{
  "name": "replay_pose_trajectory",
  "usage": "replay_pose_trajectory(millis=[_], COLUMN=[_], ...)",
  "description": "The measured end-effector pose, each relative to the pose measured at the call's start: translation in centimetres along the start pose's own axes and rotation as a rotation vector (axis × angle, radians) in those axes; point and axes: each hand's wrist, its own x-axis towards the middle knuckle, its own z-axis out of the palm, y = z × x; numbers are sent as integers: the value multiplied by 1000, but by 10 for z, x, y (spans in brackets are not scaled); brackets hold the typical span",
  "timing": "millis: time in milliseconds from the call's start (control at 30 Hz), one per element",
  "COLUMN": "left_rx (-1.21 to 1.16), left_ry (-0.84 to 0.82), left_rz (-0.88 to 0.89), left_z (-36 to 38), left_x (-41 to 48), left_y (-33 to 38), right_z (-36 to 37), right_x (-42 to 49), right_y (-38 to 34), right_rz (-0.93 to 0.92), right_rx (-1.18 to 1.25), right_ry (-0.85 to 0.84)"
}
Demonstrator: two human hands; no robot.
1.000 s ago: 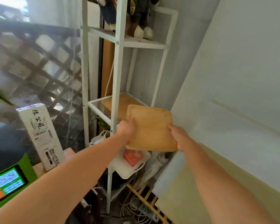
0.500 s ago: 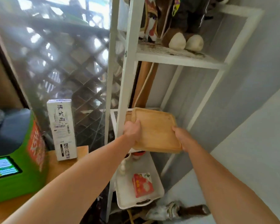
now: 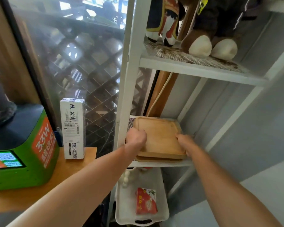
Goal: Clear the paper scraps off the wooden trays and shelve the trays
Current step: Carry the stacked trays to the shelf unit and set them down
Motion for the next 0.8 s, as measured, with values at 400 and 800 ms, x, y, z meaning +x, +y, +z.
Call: replay_pose_trajectory(millis=[400, 800], left_rx=[147, 226], left_ry=[151, 188], left_rz=[38, 47], left_z=[2, 16], left_x=[-3, -9], left_y=[0, -13], right_z=[11, 10], right_x=[1, -15], right_y=[-4, 6], right_rz=[-50, -158], right_rx=[-92, -564], right_ry=[69, 297])
